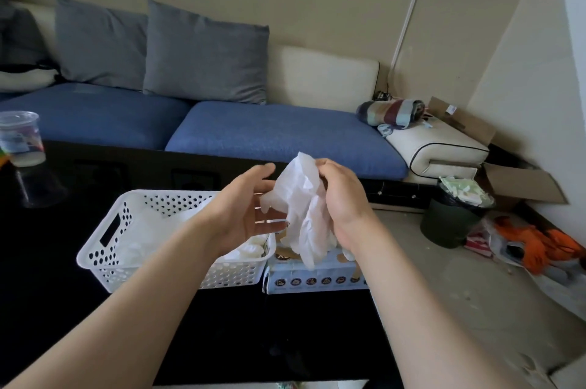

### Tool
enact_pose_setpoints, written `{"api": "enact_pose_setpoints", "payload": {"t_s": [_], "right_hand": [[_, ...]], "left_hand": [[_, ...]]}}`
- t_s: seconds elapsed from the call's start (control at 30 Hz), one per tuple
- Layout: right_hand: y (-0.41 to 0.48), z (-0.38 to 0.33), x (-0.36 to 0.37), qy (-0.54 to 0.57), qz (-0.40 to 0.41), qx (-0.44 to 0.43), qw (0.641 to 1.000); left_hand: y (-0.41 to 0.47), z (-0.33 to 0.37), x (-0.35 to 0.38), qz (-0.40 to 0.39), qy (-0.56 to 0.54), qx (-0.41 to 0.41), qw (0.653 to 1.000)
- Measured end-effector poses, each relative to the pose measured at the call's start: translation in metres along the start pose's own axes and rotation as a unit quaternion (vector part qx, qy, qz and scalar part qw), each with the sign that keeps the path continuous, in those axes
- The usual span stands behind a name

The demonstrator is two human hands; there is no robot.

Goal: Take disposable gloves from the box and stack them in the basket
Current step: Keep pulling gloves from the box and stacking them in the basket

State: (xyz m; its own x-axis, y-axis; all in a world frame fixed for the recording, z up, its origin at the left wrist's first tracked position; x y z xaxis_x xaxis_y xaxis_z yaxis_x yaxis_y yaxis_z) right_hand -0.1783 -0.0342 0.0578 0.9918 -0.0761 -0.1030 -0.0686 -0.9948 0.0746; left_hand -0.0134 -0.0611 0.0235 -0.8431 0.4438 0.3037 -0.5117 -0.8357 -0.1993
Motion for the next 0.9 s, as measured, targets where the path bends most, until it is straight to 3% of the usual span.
{"api": "enact_pose_setpoints", "payload": {"t_s": [0.23, 0.37, 0.57, 0.73, 0.8, 0.9], "right_hand": [[-0.006, 0.003, 0.019, 0.013, -0.120, 0.076, 0.990], [-0.007, 0.006, 0.030, -0.141, -0.184, 0.086, 0.969], [0.001, 0.010, 0.031, -0.108, -0.155, 0.082, 0.979], [-0.001, 0.016, 0.027, 0.042, -0.206, 0.155, 0.965], [0.002, 0.020, 0.026, -0.016, -0.195, 0.173, 0.965], [0.011, 0.025, 0.026, -0.187, -0.103, 0.143, 0.966]], "left_hand": [[-0.011, 0.010, -0.017, 0.085, 0.017, 0.120, 0.989], [-0.019, 0.017, -0.021, 0.082, 0.006, 0.152, 0.985], [-0.025, 0.022, -0.031, 0.113, 0.012, 0.159, 0.981], [-0.025, 0.021, -0.037, 0.163, 0.058, 0.143, 0.975], [-0.024, 0.021, -0.039, 0.189, 0.110, 0.134, 0.967], [-0.023, 0.022, -0.047, 0.250, 0.206, 0.129, 0.937]]}}
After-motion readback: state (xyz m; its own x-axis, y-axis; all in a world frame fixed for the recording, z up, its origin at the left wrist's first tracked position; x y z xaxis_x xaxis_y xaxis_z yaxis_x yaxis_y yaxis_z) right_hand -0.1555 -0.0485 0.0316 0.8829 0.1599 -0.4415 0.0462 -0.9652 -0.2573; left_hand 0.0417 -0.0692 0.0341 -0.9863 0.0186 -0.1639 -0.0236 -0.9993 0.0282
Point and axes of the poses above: each hand's wrist, its own y-axis towards the middle knuckle, its own x-axis out of the palm, z = x × y, the point moved 3 cm from there along y, towards the middle knuckle, and after that the axes turned 8 degrees about -z, right-handed, at the moved point
